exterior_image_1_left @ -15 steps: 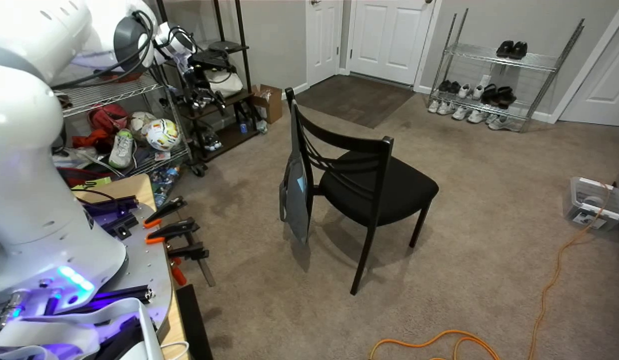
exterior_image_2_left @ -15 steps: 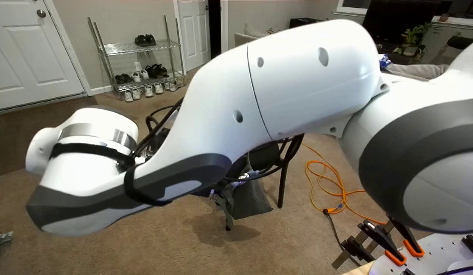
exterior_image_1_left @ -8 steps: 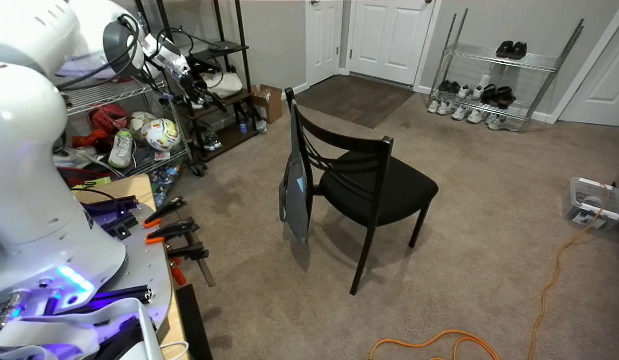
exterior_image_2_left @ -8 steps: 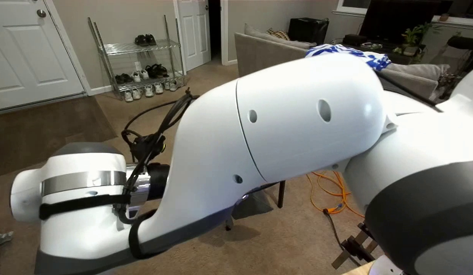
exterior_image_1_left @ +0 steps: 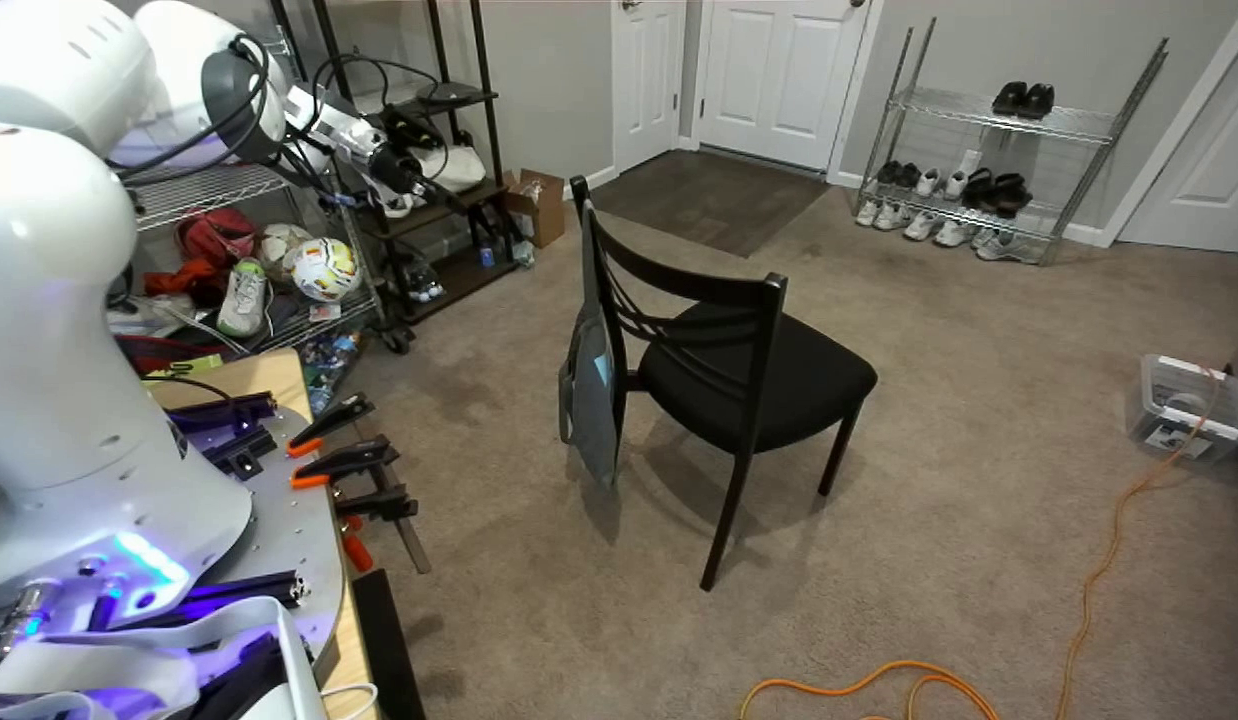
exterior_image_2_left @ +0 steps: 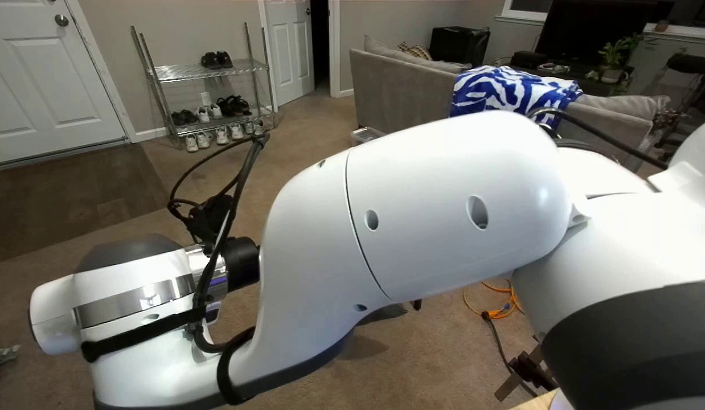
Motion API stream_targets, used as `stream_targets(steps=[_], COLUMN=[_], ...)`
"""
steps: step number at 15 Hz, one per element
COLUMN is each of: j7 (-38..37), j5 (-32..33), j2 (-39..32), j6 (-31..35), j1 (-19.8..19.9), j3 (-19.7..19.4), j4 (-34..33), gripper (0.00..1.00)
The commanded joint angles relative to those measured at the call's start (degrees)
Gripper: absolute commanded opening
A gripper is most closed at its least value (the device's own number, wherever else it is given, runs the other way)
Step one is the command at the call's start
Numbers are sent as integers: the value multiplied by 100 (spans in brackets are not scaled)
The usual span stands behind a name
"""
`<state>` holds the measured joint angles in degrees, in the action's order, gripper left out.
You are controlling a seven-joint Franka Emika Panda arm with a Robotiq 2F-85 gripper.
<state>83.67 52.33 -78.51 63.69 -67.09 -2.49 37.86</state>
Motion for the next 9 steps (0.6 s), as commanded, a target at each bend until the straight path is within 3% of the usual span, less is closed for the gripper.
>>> stream_targets(steps=[1, 9], j7=[47, 704], j5=[21, 1056], j2=[-82, -301], j6=[-41, -670], j1=[2, -488], j3=[2, -424], j4=[-139, 145], gripper=[100, 100])
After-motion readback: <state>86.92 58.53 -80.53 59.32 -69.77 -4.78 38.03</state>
